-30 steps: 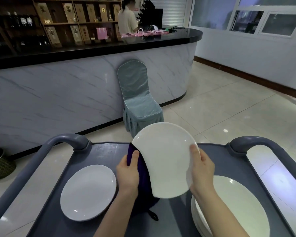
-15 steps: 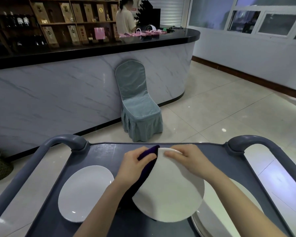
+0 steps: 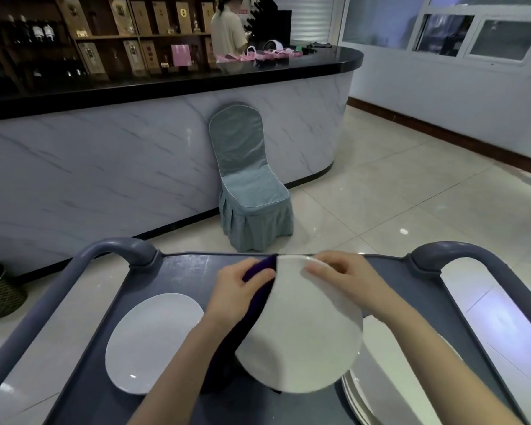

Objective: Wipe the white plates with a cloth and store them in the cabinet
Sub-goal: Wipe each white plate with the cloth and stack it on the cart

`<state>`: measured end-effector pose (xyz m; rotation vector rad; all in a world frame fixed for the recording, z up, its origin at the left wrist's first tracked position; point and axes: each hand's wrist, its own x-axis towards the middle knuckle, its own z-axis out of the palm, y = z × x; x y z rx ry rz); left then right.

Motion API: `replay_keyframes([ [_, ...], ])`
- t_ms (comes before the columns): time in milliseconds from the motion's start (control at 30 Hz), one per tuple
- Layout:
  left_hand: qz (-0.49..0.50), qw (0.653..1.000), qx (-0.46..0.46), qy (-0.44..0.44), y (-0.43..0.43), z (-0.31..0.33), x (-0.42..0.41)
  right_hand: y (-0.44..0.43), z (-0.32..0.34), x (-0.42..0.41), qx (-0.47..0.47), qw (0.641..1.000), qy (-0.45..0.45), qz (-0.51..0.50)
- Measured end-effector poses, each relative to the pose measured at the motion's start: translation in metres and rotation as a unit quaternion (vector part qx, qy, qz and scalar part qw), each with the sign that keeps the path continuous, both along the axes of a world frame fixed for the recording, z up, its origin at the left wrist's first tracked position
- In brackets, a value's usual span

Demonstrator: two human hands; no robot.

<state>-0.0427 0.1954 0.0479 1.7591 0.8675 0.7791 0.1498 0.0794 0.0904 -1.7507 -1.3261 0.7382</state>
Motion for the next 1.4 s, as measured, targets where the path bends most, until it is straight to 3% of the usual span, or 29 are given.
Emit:
replay_keyframes([
  [100, -0.08, 0.995, 0.036, 0.051, -0.002, 0.0, 0.009, 0.01, -0.003, -0.008, -0.021, 0.994, -0.074, 0.075],
  [200, 0.005, 1.0, -0.017, -0.012, -0.003, -0.007, 0.005, 0.006, -0.007, -0.003, 0.036, 0.998, -0.05, -0.016],
  [267, 0.118, 0.98, -0.126, -0.098, -0.006, -0.015, 0.001, 0.004, -0.014, -0.006, 0.098, 0.981, 0.048, -0.159],
  [333, 0.195, 0.946, -0.214, -0.144, -0.014, -0.019, 0.003, 0.004, -0.024, -0.015, 0.138, 0.925, 0.209, -0.286],
  [400, 0.236, 0.935, -0.228, -0.137, -0.014, -0.02, 0.006, 0.003, -0.03, -0.02, 0.115, 0.908, 0.266, -0.303],
  [500, 0.228, 0.95, -0.185, -0.107, -0.004, -0.015, 0.001, -0.002, -0.023, -0.01, 0.051, 0.958, 0.182, -0.214],
  [600, 0.14, 0.985, -0.078, -0.056, 0.006, -0.003, -0.003, 0.002, 0.0, 0.005, 0.002, 0.992, 0.051, -0.112],
  [733, -0.041, 0.998, 0.033, 0.032, 0.006, 0.006, 0.011, 0.017, 0.012, -0.007, -0.044, 0.996, -0.059, 0.051],
  [833, -0.044, 0.998, 0.024, 0.029, 0.006, 0.0, 0.012, 0.017, 0.005, -0.008, -0.009, 0.996, -0.085, 0.036],
  [933, 0.08, 0.993, -0.073, -0.053, 0.004, -0.009, 0.003, 0.01, -0.008, -0.004, 0.051, 0.991, 0.005, -0.121],
  [1033, 0.205, 0.938, -0.241, -0.144, -0.009, -0.02, 0.005, 0.006, -0.03, -0.021, 0.122, 0.91, 0.245, -0.312],
  [1100, 0.245, 0.91, -0.293, -0.164, -0.016, -0.025, 0.007, 0.005, -0.043, -0.032, 0.1, 0.89, 0.28, -0.345],
  [1167, 0.25, 0.914, -0.286, -0.142, -0.015, -0.028, 0.003, -0.001, -0.048, -0.031, 0.065, 0.919, 0.232, -0.312],
  [1267, 0.21, 0.949, -0.212, -0.1, -0.004, -0.024, -0.006, -0.005, -0.029, -0.011, 0.045, 0.965, 0.147, -0.212],
  [1400, 0.025, 0.998, -0.05, -0.009, 0.003, -0.004, 0.001, 0.007, -0.004, 0.0, -0.013, 0.999, 0.004, -0.033],
])
